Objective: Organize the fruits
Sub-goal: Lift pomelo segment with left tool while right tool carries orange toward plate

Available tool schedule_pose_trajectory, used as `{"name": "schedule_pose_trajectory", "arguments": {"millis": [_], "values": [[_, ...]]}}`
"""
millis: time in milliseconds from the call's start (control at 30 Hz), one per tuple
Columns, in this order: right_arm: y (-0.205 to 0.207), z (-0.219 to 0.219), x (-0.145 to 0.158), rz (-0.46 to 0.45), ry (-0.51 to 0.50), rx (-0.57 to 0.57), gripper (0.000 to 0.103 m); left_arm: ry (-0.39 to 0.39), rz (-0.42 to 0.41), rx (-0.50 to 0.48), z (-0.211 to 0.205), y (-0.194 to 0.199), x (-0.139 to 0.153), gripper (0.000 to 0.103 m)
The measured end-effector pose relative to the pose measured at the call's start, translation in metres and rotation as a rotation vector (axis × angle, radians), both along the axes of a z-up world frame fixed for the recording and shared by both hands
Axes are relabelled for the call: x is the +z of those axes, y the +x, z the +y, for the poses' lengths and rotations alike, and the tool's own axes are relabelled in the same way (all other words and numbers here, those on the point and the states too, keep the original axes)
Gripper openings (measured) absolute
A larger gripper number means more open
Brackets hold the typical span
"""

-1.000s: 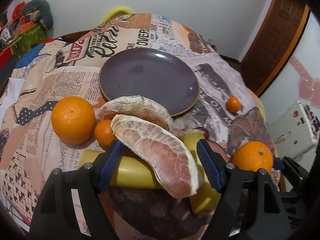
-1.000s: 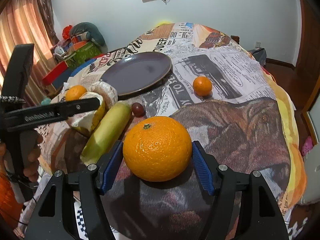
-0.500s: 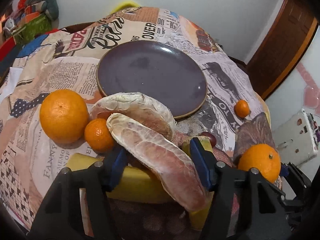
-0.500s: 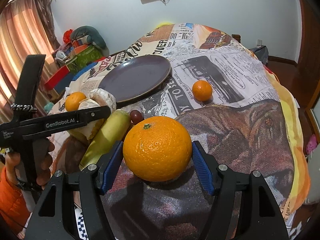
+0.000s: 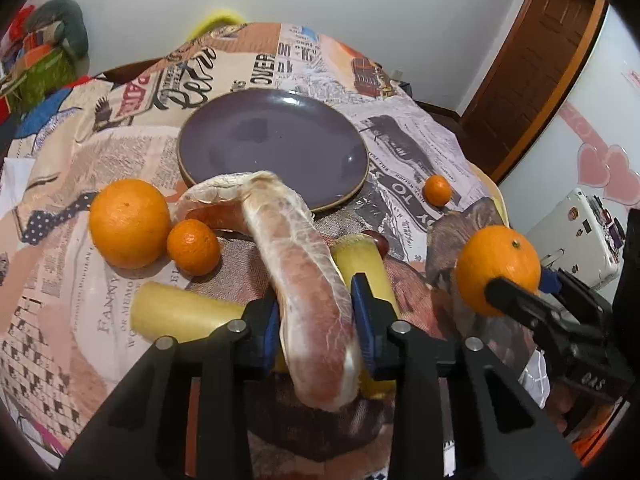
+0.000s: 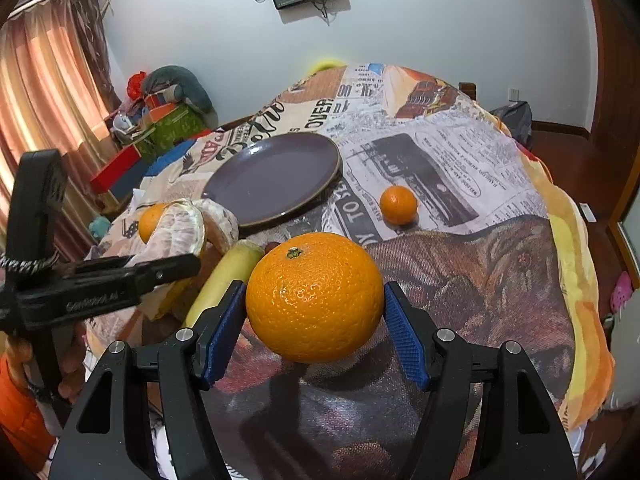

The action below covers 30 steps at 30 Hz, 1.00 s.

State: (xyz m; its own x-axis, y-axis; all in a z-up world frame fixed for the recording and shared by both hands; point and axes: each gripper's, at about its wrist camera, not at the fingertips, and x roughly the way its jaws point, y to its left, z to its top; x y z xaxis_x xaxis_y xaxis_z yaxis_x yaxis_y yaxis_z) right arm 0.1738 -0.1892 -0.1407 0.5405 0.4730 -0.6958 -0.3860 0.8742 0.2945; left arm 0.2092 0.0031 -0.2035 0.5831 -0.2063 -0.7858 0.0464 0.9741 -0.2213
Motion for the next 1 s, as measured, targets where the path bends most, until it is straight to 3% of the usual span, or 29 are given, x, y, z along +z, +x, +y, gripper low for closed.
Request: {"name": "schedule_pose_trajectory", "arguments": {"millis": [500, 1000], "values": [[0.014, 0.012, 0.038, -0.118, 0.028, -0.010, 0.065, 0.002, -0.146, 0.050, 0.024, -0.010, 0.045, 0.027], [0.054, 0.044, 0.056, -0.213, 0.017, 0.007, 0.065, 0.020, -0.223, 0.069, 0.047, 0.032, 0.062, 0.027]]}}
